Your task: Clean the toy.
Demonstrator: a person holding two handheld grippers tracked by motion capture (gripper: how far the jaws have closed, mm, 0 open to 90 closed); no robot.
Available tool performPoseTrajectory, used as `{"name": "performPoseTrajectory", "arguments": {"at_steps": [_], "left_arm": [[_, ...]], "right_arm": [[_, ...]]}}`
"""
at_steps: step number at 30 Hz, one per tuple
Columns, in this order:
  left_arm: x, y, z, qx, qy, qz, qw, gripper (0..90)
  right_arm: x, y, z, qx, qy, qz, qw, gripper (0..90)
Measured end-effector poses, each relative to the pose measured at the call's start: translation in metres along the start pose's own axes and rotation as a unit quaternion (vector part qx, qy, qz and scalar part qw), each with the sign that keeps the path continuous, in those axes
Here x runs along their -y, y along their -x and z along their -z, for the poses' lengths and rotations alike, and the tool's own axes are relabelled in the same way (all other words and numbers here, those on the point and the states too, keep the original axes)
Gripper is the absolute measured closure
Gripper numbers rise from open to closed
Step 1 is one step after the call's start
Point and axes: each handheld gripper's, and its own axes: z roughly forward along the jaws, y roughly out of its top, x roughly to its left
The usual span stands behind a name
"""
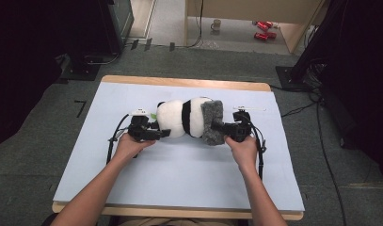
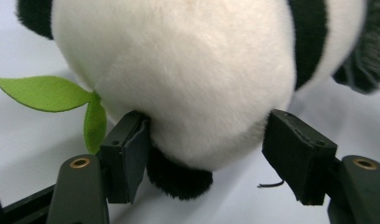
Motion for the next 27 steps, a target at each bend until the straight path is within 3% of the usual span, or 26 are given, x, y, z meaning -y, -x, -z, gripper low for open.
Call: {"name": "performPoseTrajectory", "arguments": {"at_steps": [2,5,8,10,13,15,19,22,27], "left_arm": [[-0.001,0.001,0.0,-0.014,0.004,-0.014,0.9998,46.8],[-0.004,0.003,0.002,-0.019,0.005,-0.023,0.9995,62.0],[-0.007,0.0,0.004,-0.012,-0.003,-0.01,0.9999,73.2],[-0.007,-0.002,0.006,-0.015,-0.005,-0.013,0.9998,76.5],[-0.007,-0.003,0.011,-0.012,-0.015,-0.02,0.9996,78.6],[-0.007,-0.005,0.019,-0.011,-0.021,-0.014,0.9996,78.7],[-0.005,-0.011,0.037,-0.003,-0.025,-0.004,0.9997,78.5],[-0.001,-0.016,0.046,-0.006,-0.023,0.001,0.9997,77.8],[0.004,-0.016,0.044,-0.012,-0.018,-0.005,0.9998,74.0]], "right_arm": [[0.0,0.0,0.0,-0.001,-0.001,-0.001,1.0,77.0],[-0.007,0.003,0.008,-0.003,0.001,-0.011,0.9999,77.1],[-0.015,0.005,0.02,0.011,0.019,-0.011,0.9997,77.2],[-0.021,0.008,0.028,0.02,0.035,-0.009,0.9992,77.2],[-0.027,0.013,0.032,0.016,0.047,-0.02,0.9986,77.2],[-0.03,0.012,0.032,0.009,0.049,-0.021,0.9985,77.2],[-0.035,0.001,0.028,-0.007,0.045,-0.014,0.9988,77.2],[-0.037,-0.009,0.021,-0.022,0.039,-0.008,0.999,77.2],[-0.03,-0.015,-0.004,-0.016,0.016,-0.001,0.9998,77.1]]}}
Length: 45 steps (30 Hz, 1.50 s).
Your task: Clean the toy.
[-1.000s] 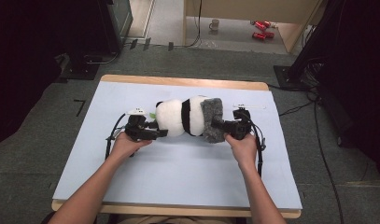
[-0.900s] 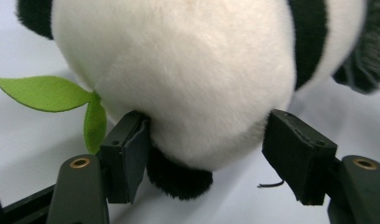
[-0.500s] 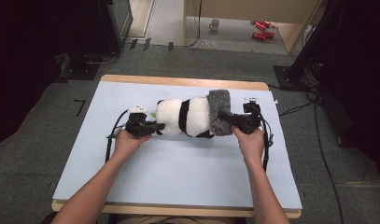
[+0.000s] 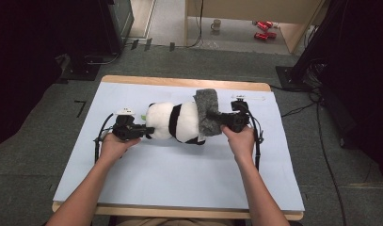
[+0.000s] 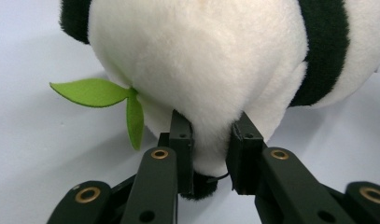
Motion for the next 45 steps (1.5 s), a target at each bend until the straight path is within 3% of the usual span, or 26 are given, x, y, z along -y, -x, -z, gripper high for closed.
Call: {"name": "performPoseTrajectory", "arguments": {"at_steps": [3,8,12,15,16,19,23,26,36,41,45], "left_arm": [[0.002,-0.002,0.0,0.006,0.007,0.006,0.9999,71.7],[0.003,-0.002,-0.001,0.005,0.01,0.012,0.9999,70.7],[0.004,-0.002,-0.001,0.005,0.007,0.013,0.9999,70.0],[0.004,-0.003,-0.002,0.005,0.006,0.012,0.9999,69.6],[0.004,-0.003,-0.002,0.004,0.006,0.011,0.9999,69.5],[0.003,-0.004,-0.002,0.008,0.007,0.01,0.9999,69.1],[0.001,-0.005,-0.004,0.014,0.01,0.011,0.9998,68.4],[0.0,-0.005,-0.006,0.016,0.009,0.008,0.9998,68.2],[-0.003,-0.005,-0.009,0.021,0.005,0.01,0.9997,67.9],[-0.003,-0.002,-0.01,0.02,0.006,0.009,0.9997,67.8],[-0.002,0.002,-0.012,0.02,0.007,0.012,0.9997,67.6]], "right_arm": [[0.007,0.007,-0.008,0.004,0.006,-0.008,0.9999,77.3],[0.016,0.014,-0.012,0.038,-0.009,0.0,0.9993,77.7],[0.026,0.02,-0.019,0.051,-0.03,-0.008,0.9982,77.8],[0.035,0.025,-0.029,0.067,-0.064,-0.013,0.9956,77.8],[0.038,0.027,-0.033,0.066,-0.075,-0.02,0.9948,77.9],[0.044,0.032,-0.036,0.055,-0.074,-0.034,0.9952,77.8],[0.044,0.036,-0.031,0.069,-0.086,-0.033,0.9934,77.5],[0.042,0.039,-0.023,0.075,-0.075,-0.035,0.9937,77.5],[0.023,0.046,0.023,0.071,0.008,-0.051,0.9961,77.4],[0.008,0.034,0.045,0.055,0.044,-0.041,0.9967,77.4],[-0.003,0.014,0.053,0.039,0.058,-0.014,0.9975,77.4]]}}
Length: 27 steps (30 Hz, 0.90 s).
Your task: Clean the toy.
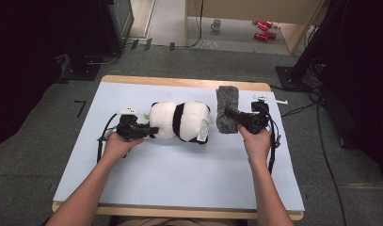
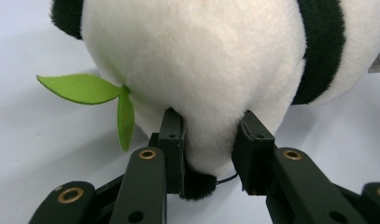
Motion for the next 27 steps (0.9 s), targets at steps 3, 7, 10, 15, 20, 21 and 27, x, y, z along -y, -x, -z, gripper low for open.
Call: {"name": "performPoseTrajectory", "arguments": {"at_steps": [3,7,10,15,20,21,27], "left_arm": [[0.001,0.005,-0.002,0.003,-0.003,-0.001,1.0,67.4],[0.004,0.01,-0.004,0.003,-0.009,-0.006,0.9999,66.5],[0.006,0.01,-0.004,0.003,-0.009,-0.005,0.9999,66.2],[0.006,0.01,-0.004,0.005,-0.004,0.0,1.0,65.5],[0.006,0.008,-0.004,0.004,-0.006,0.001,1.0,65.4],[0.006,0.008,-0.004,0.004,-0.006,0.0,1.0,65.4],[0.005,0.008,-0.004,0.002,-0.006,-0.001,1.0,65.4]], "right_arm": [[-0.002,-0.012,-0.005,-0.012,-0.004,0.014,0.9998,77.4],[0.003,-0.023,-0.024,0.001,-0.038,0.043,0.9983,77.2],[0.011,-0.023,-0.04,0.028,-0.069,0.069,0.9948,77.0],[0.02,-0.007,-0.049,0.04,-0.076,0.055,0.9948,77.0],[0.035,0.005,-0.06,0.06,-0.107,0.034,0.9918,77.3],[0.037,0.006,-0.063,0.061,-0.114,0.032,0.991,77.4],[0.048,0.014,-0.072,0.067,-0.148,0.022,0.9865,77.3]]}}
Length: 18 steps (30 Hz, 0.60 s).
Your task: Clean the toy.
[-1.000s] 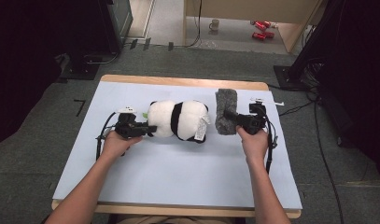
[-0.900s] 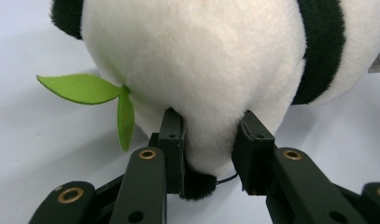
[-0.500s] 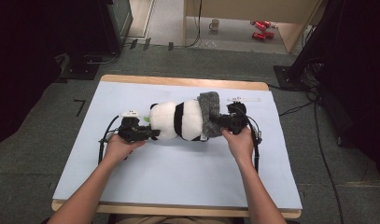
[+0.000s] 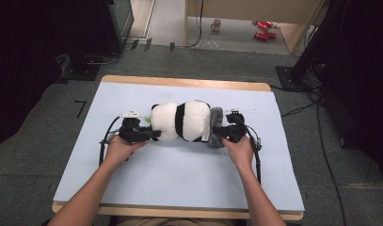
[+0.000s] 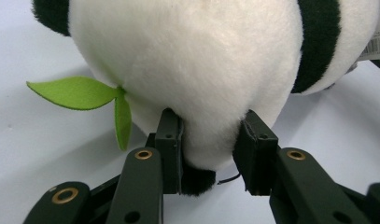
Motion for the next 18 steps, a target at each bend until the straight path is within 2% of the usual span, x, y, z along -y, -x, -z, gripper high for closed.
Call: {"name": "performPoseTrajectory", "arguments": {"at_steps": [1,2,3,5,7,10,13,16,18], "left_arm": [[-0.001,0.0,0.0,0.001,0.001,0.002,1.0,65.4],[-0.001,0.0,0.0,0.002,0.001,0.004,1.0,65.4],[-0.002,0.001,0.0,0.001,0.0,0.003,1.0,65.4],[-0.003,0.002,0.0,-0.003,0.0,-0.001,1.0,65.5],[-0.005,0.003,-0.001,-0.006,0.001,-0.002,1.0,65.5],[-0.006,0.004,-0.002,-0.007,0.003,-0.003,1.0,65.7],[-0.006,0.005,-0.002,-0.007,0.005,-0.004,0.9999,65.7],[-0.007,0.005,-0.001,-0.009,0.006,-0.007,0.9999,65.7],[-0.007,0.005,-0.001,-0.01,0.006,-0.009,0.9999,65.7]], "right_arm": [[-0.001,0.0,0.001,0.006,0.0,0.004,1.0,77.3],[-0.002,0.001,0.006,0.018,0.007,0.009,0.9998,77.4],[-0.004,0.002,0.013,0.018,0.02,0.007,0.9996,77.4],[-0.008,0.004,0.027,0.004,0.049,-0.003,0.9988,77.4],[-0.012,0.0,0.043,-0.008,0.075,0.003,0.9972,77.4],[-0.018,-0.014,0.062,-0.023,0.095,0.024,0.995,77.3],[-0.022,-0.033,0.072,-0.044,0.103,0.041,0.9928,77.3],[-0.023,-0.057,0.073,-0.083,0.098,0.069,0.9894,77.2],[-0.022,-0.072,0.067,-0.095,0.081,0.087,0.9884,77.2]]}}
